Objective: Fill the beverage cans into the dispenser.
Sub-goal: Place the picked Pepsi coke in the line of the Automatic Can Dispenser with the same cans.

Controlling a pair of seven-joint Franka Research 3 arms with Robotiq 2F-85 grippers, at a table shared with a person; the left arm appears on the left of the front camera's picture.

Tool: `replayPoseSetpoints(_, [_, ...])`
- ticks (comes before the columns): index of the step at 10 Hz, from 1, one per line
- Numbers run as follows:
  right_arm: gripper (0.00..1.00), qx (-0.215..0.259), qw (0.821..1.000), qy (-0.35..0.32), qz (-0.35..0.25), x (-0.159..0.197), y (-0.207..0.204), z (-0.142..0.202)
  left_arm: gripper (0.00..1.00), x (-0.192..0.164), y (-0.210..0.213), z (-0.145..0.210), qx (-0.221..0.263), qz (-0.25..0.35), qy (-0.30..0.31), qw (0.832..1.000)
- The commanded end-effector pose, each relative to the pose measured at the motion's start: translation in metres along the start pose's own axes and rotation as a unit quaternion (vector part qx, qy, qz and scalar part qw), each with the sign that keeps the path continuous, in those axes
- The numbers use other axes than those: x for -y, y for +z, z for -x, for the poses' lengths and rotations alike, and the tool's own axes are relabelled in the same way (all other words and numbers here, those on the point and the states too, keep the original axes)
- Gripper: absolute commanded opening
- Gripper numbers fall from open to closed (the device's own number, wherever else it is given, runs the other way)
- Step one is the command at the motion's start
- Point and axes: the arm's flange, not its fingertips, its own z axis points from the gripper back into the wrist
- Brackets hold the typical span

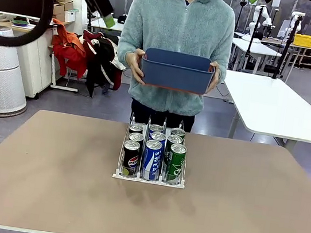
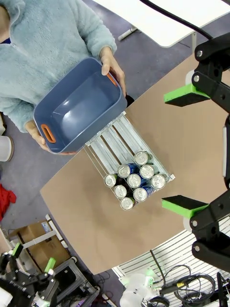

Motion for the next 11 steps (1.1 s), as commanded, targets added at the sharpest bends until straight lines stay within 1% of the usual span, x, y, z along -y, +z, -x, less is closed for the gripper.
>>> replayPoseSetpoints(1, [0.99,0.006,1.000,0.003,-0.008,-0.001,0.000,0.003,1.00,0.000,0.021,-0.019,-0.010,-0.009,-0.011,1.000])
replayPoseSetpoints(3, [0.99,0.006,1.000,0.003,-0.008,-0.001,0.000,0.003,1.00,0.004,0.037,-0.031,-0.019,-0.001,-0.004,1.000])
replayPoseSetpoints(4, [0.99,0.006,1.000,0.003,-0.008,-0.001,0.000,0.003,1.00,0.007,0.046,-0.027,-0.016,-0.010,0.007,1.000])
replayPoseSetpoints(5, [0.99,0.006,1.000,0.003,-0.008,-0.001,0.000,0.003,1.00,0.006,0.039,-0.024,0.000,-0.005,-0.016,1.000])
replayPoseSetpoints(11, [0.99,0.006,1.000,0.003,-0.008,-0.001,0.000,0.003,1.00,0.006,0.039,-0.024,0.000,-0.005,-0.016,1.000])
